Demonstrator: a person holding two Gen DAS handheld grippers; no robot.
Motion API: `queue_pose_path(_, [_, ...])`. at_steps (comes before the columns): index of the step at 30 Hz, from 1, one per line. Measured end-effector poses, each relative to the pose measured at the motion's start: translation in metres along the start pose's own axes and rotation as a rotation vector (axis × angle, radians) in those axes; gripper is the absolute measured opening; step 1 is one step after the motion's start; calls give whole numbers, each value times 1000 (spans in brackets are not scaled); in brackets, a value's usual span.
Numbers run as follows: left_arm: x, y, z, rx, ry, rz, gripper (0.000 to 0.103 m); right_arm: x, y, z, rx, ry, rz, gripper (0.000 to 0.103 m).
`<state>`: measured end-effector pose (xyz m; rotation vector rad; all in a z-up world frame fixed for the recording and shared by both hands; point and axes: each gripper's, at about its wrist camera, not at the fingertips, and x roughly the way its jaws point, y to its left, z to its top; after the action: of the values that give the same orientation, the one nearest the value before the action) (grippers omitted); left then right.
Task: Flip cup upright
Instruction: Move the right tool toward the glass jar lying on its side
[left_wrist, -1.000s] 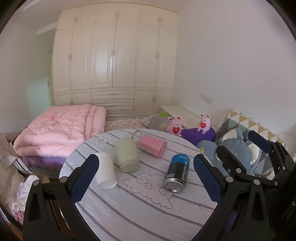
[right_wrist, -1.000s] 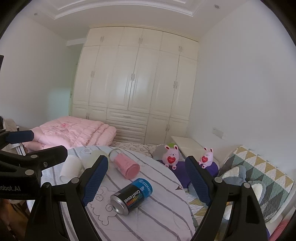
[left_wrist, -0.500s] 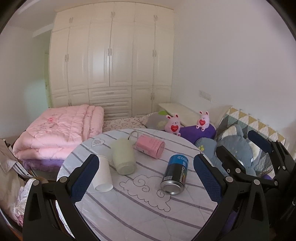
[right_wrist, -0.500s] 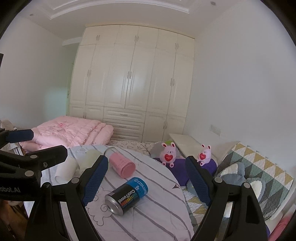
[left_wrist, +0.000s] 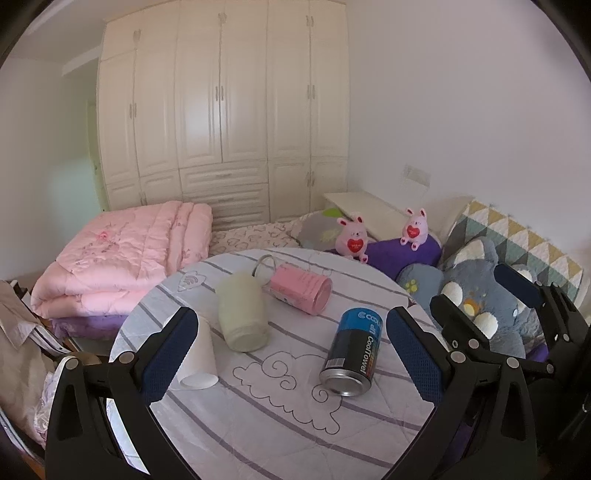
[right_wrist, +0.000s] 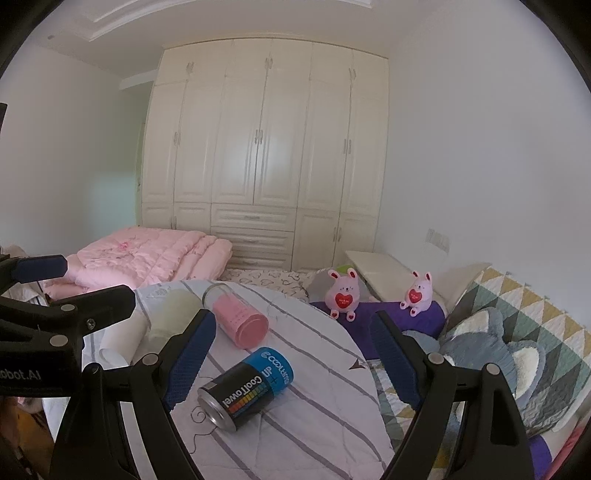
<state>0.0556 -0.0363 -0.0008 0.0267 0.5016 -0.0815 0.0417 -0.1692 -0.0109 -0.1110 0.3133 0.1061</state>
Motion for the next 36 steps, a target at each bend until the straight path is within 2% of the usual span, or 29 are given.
queue_pose_path(20, [33, -26, 5, 37, 71, 45, 103, 38, -27, -8, 69, 58, 47, 86])
queue_pose_path(36, [55, 12, 7, -74, 127, 73, 103, 64, -13, -4, 27, 99, 78, 86])
